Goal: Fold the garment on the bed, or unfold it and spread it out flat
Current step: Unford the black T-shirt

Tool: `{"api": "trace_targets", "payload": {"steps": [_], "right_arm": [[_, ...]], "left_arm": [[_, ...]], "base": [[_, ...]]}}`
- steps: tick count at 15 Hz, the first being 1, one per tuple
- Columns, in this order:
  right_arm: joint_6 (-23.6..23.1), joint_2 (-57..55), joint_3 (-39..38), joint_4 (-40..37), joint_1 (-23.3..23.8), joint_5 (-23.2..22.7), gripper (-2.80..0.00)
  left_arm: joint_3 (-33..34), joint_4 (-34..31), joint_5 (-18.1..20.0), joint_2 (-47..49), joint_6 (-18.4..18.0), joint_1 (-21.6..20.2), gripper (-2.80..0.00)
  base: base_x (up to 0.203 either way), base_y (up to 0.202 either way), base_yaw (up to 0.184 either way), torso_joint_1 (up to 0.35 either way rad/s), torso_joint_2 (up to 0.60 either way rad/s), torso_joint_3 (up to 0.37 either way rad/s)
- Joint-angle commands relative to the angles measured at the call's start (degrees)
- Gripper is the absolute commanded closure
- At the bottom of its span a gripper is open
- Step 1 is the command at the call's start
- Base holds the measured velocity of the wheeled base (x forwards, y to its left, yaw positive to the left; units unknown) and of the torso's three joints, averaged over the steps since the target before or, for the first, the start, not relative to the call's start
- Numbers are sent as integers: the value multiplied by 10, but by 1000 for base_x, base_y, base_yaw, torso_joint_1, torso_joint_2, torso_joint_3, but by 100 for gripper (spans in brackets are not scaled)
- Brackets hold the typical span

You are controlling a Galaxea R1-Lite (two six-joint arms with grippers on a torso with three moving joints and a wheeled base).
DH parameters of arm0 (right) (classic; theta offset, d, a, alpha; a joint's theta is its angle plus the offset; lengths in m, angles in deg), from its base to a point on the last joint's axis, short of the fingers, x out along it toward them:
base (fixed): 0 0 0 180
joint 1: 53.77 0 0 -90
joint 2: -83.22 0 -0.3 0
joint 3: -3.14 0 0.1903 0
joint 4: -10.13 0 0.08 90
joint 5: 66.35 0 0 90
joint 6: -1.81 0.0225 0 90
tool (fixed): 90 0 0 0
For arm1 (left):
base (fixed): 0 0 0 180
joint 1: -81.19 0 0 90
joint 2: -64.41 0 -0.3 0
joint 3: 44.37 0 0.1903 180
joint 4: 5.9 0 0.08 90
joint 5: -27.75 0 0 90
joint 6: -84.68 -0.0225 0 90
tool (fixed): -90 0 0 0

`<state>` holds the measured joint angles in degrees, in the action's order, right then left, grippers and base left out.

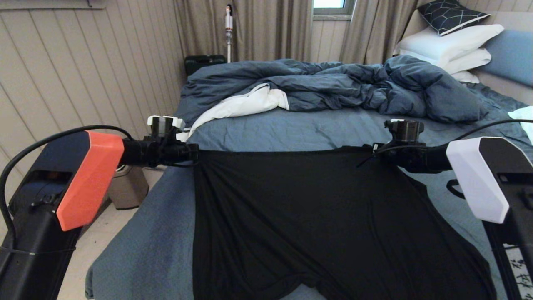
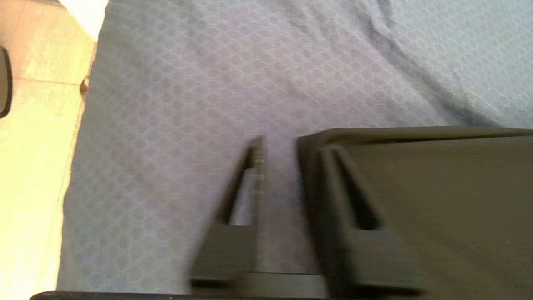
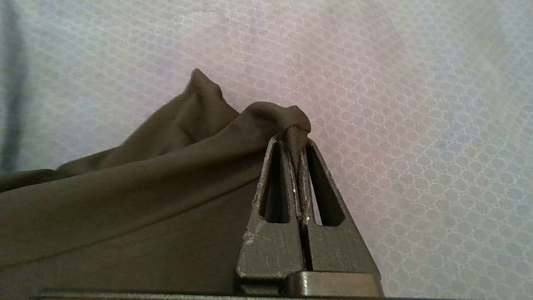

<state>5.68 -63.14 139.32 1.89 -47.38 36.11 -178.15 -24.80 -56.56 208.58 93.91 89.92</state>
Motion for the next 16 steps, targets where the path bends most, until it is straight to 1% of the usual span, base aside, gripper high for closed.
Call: {"api": "trace_targets", "payload": {"steps": [1, 7, 10, 14, 16], "right_arm": [[0, 1, 0, 0, -1, -1, 0], [0, 6, -1, -17, 1, -5, 0], [-1, 12, 0, -24, 0, -28, 0], [-1, 23, -1, -37, 1, -28, 0], [-1, 29, -1, -55, -1, -47, 0]], "left_arm": [[0, -1, 2, -2, 1, 1, -280], [7, -4, 2, -14, 4, 1, -280], [0, -16, 2, -21, 5, 1, -280], [8, -16, 2, -26, 4, 1, -280], [4, -19, 3, -29, 6, 2, -280]], "base": [[0, 0, 0, 0, 0, 0], [0, 0, 0, 0, 0, 0], [0, 0, 0, 0, 0, 0], [0, 0, 0, 0, 0, 0], [0, 0, 0, 0, 0, 0]]}}
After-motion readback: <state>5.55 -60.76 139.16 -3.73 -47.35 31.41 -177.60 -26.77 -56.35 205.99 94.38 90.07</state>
